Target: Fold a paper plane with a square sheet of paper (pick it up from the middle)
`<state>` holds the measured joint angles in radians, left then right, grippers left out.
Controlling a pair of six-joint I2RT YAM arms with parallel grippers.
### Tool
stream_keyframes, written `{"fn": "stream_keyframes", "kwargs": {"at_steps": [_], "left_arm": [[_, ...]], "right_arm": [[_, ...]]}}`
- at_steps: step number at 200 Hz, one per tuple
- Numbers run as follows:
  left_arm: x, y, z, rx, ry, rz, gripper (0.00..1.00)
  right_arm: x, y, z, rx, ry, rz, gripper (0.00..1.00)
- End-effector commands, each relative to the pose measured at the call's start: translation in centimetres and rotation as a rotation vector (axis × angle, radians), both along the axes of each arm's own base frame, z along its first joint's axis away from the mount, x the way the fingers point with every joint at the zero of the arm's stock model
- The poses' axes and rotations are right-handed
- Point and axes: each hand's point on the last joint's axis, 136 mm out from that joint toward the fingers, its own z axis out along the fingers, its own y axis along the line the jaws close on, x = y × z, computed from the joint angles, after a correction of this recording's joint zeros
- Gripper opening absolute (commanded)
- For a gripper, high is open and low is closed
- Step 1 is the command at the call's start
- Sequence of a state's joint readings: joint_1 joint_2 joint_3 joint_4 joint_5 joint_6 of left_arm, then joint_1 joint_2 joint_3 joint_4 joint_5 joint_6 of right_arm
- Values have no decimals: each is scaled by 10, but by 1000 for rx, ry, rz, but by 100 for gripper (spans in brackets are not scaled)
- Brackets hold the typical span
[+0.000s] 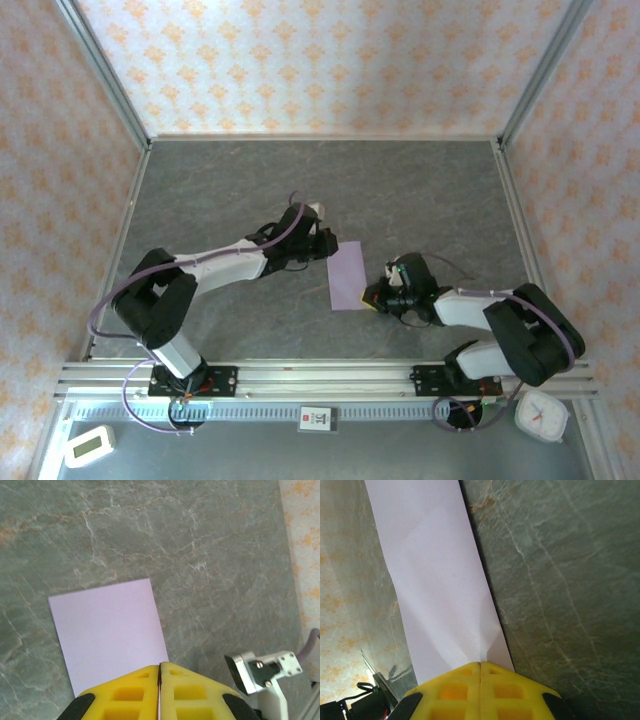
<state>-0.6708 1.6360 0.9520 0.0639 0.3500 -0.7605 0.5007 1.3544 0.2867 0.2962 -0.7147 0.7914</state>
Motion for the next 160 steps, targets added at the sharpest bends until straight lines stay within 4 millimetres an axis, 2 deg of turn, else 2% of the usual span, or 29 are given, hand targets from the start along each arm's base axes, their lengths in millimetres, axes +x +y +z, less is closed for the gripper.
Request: {"fn": "stream_keyframes", "kwargs": {"at_steps": [1,42,63,79,120,160], "left_arm": [[-9,1,7,-20,-1,40,11],[-28,-4,7,-36,7,48,12],[-42,-6,2,-47,21,52,13],[-51,-5,-3,-65,43,66,14],[-67,-7,-8,-133,82,101,14],[-83,-16,-22,-120,131,90,14]], "right_arm": [[1,-3,-1,-10,-1,-18,0],[23,9,41,28,-89,-6,0],[35,12,54,36,-115,-6,0],[42,12,56,32,-125,-3,0],[52,7,36,-7,-97,7,0],[38,-2,5,-50,-31,15,0]]}}
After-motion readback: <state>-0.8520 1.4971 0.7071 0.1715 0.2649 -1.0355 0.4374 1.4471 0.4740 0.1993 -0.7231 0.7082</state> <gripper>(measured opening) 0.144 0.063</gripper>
